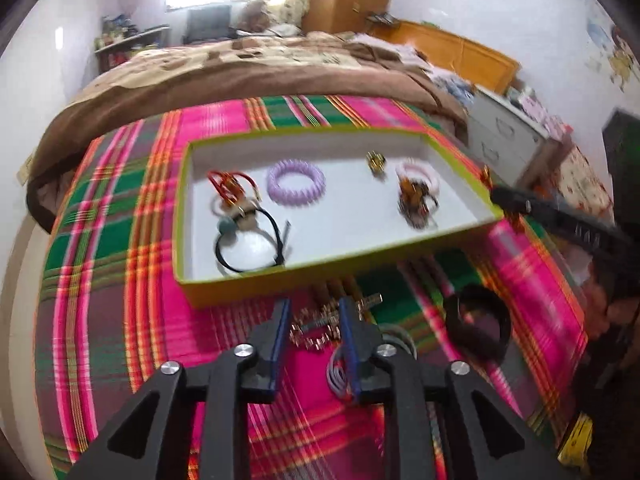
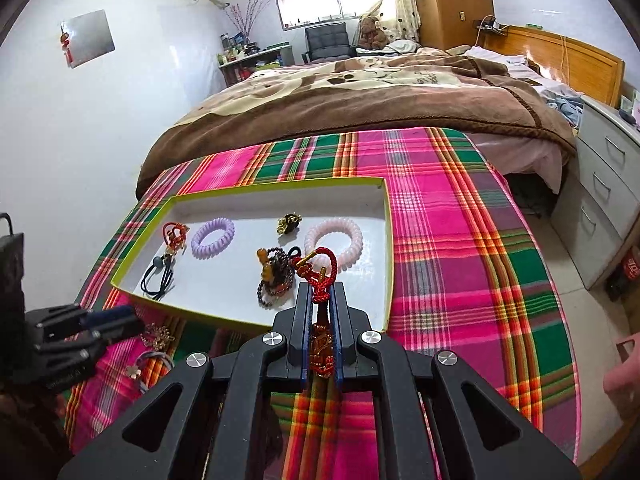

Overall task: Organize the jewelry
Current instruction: 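Carry the red tassel and gold chain brooch into the tray while opening both tools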

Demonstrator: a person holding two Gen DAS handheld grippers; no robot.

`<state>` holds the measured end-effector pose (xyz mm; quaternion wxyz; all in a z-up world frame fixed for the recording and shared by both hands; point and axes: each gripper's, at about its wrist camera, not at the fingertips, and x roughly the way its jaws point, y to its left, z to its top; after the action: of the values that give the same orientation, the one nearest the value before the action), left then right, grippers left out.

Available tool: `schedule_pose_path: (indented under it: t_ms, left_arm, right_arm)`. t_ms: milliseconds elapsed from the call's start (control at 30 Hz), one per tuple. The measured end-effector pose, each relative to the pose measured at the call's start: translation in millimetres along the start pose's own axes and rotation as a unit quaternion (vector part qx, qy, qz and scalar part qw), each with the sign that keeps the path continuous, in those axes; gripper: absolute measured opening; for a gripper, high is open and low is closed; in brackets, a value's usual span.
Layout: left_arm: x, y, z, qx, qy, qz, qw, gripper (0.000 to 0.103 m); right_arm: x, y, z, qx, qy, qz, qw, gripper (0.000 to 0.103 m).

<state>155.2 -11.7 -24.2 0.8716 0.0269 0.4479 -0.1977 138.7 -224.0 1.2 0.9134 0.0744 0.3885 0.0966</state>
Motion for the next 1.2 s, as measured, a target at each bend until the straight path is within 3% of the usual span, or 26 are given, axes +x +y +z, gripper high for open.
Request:
schedule_pose_path:
  t_ms: [67,200,300,433,533,667,1033,1200]
  left_arm:
    - [3.2,-0.2,-1.6,0.002,0.003,-0.004,1.0000,0.026]
    - [12.8,-5.7,-0.6,0.022,0.016,0.020,0.9994,0.041]
    - [16.3,-12.2,-0.4,0.034,0.023,0.007,0.9991,0.041]
    - [21.0,-18.5,2.4,0.046,0.025,0.027,0.9982,0.041]
    - [21.4,-19.5,2.3,0.045,0.022,0.030,0.9983,0.041]
    - [18.8,-15.8,2.3,0.034,0.018,0.027,0.9989,0.025]
    - [0.1,-11.6,6.3,0.018,-0.007,0.031,0.9993,0.025]
    - [-16.4,-11.2,23.9,0.015,-0.031,0.025,0.9991,0.025]
  right_arm:
    - [0.1,1.6,-1.5,-0.001,0.001,0.003,1.000,0.009]
    - [-0.4,5.0,-3.4,-0.001,0.003,0.005,1.000,0.009]
    - [-1.8,5.7,-3.9,-0.001,0.001,0.006,1.000,0.009]
    - [-2.5,6.9,-3.9,-0.003,0.000,0.006,1.000,0.009]
    - [-3.2,7.2,-4.3,-0.001,0.000,0.007,1.000,0.009]
    - [-3.2,8.7,-5.3,-0.002,0.000,0.008,1.000,0.009]
    - [-3.4,8.0,-1.8,0.000,-0.001,0.005,1.000,0.009]
    - [-4.1,7.5,6.5,-0.002,-0.004,0.001,1.000,0.009]
